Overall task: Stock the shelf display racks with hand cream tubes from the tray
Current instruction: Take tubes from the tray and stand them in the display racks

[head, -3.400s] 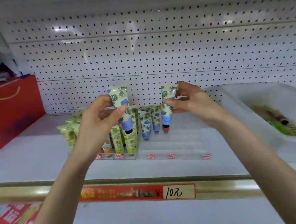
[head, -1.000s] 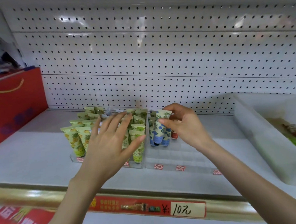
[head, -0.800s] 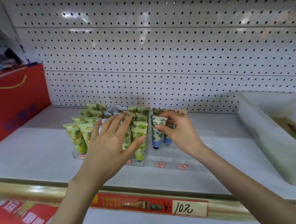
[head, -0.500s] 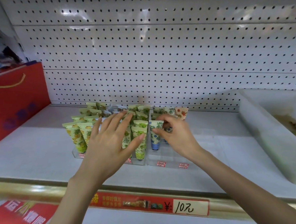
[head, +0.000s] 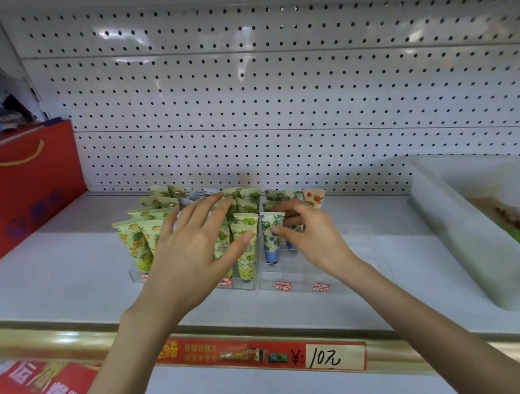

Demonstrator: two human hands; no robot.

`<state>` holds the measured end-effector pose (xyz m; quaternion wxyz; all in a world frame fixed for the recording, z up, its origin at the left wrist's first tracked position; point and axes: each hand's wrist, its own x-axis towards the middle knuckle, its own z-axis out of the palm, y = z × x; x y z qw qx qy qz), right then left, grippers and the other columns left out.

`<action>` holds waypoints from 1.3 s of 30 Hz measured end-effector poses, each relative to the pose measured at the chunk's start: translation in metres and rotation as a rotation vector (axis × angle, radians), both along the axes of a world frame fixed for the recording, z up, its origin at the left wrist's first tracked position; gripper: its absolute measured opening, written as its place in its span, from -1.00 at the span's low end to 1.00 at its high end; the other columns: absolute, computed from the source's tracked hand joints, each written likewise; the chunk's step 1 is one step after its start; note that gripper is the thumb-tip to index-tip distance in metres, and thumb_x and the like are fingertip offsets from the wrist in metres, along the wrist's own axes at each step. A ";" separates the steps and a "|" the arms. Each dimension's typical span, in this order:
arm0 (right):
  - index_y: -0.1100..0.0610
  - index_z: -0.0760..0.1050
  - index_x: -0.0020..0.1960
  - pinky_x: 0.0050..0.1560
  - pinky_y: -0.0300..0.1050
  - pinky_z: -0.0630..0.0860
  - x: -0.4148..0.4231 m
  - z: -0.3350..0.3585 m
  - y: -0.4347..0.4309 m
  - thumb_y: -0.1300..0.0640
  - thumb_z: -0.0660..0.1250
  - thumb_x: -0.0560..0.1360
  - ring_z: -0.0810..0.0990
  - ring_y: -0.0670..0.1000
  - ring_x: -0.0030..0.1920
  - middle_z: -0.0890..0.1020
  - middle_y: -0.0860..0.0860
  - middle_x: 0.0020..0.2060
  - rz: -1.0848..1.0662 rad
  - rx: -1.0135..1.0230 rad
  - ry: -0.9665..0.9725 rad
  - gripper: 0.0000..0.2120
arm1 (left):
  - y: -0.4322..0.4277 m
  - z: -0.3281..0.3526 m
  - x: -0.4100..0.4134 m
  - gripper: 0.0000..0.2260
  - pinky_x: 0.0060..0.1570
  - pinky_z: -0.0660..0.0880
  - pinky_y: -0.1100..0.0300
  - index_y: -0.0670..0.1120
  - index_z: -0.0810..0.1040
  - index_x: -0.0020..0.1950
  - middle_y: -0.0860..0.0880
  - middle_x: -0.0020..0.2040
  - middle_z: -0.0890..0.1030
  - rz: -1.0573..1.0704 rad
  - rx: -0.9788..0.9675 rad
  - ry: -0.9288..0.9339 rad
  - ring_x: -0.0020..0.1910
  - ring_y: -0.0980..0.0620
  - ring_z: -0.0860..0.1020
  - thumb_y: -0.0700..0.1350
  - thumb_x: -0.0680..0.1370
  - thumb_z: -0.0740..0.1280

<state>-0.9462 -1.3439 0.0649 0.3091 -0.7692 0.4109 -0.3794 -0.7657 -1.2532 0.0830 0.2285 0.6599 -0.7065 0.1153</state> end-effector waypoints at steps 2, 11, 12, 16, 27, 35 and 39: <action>0.14 0.53 0.13 -0.20 -0.56 0.38 -0.002 0.001 0.000 0.18 0.40 0.46 0.51 -0.29 -0.18 0.55 -0.08 -0.11 -0.012 -0.015 -0.003 -0.75 | 0.001 0.003 0.000 -0.34 0.38 0.18 -0.10 -0.05 0.35 0.41 -0.01 0.39 0.39 -0.014 0.003 0.003 0.37 -0.03 0.32 0.32 0.51 -0.08; 0.15 0.54 0.15 0.00 -0.32 0.49 -0.029 0.024 0.016 0.02 0.24 0.56 0.56 -0.11 -0.01 0.62 -0.02 0.04 -0.179 -0.178 0.020 -0.73 | -0.003 0.024 -0.013 -0.28 0.42 0.06 -0.05 -0.01 0.24 0.47 0.03 0.46 0.29 -0.082 0.014 -0.045 0.43 0.02 0.23 0.36 0.45 -0.17; 0.12 0.51 0.21 0.08 -0.17 0.50 -0.037 0.026 0.018 -0.04 0.20 0.57 0.55 -0.08 0.07 0.59 -0.02 0.11 -0.207 -0.228 0.083 -0.67 | -0.005 0.026 -0.017 -0.26 0.42 0.04 -0.04 -0.01 0.21 0.48 0.04 0.47 0.26 -0.083 0.025 -0.065 0.44 0.02 0.20 0.36 0.43 -0.19; 0.00 0.35 0.39 0.24 -0.06 0.37 -0.070 0.031 0.034 -0.31 0.01 0.51 0.33 -0.05 0.36 0.38 -0.08 0.38 -0.331 -0.374 0.457 -0.41 | -0.016 0.024 -0.037 -0.19 0.43 -0.03 -0.06 0.02 0.11 0.50 0.05 0.51 0.16 -0.092 0.074 -0.129 0.48 0.04 0.10 0.39 0.37 -0.28; -0.03 0.17 0.48 0.47 0.04 -0.02 -0.165 0.028 0.048 -0.37 -0.30 0.40 0.08 -0.02 0.50 0.19 -0.08 0.48 -0.478 -0.347 0.844 -0.21 | -0.033 0.028 -0.112 -0.15 0.42 -0.06 -0.10 0.05 0.10 0.51 0.03 0.52 0.14 -0.186 0.078 -0.197 0.49 0.02 0.10 0.41 0.33 -0.34; -0.06 0.13 0.48 0.45 0.07 0.02 -0.247 0.036 0.024 -0.41 -0.34 0.36 0.10 -0.02 0.49 0.15 -0.09 0.49 -0.455 -0.287 0.853 -0.18 | -0.059 0.029 -0.191 -0.09 0.42 -0.01 -0.14 -0.01 0.26 0.47 -0.02 0.48 0.28 -0.183 0.059 -0.170 0.46 -0.03 0.22 0.46 0.34 -0.33; -0.05 0.18 0.47 0.46 0.04 0.05 -0.296 0.040 0.004 -0.31 -0.07 0.54 0.11 -0.02 0.48 0.15 -0.08 0.49 -0.411 -0.198 0.772 -0.41 | -0.071 0.026 -0.239 -0.13 0.44 -0.09 -0.05 0.04 0.10 0.51 0.04 0.53 0.13 -0.153 0.096 -0.174 0.50 0.04 0.08 0.38 0.30 -0.37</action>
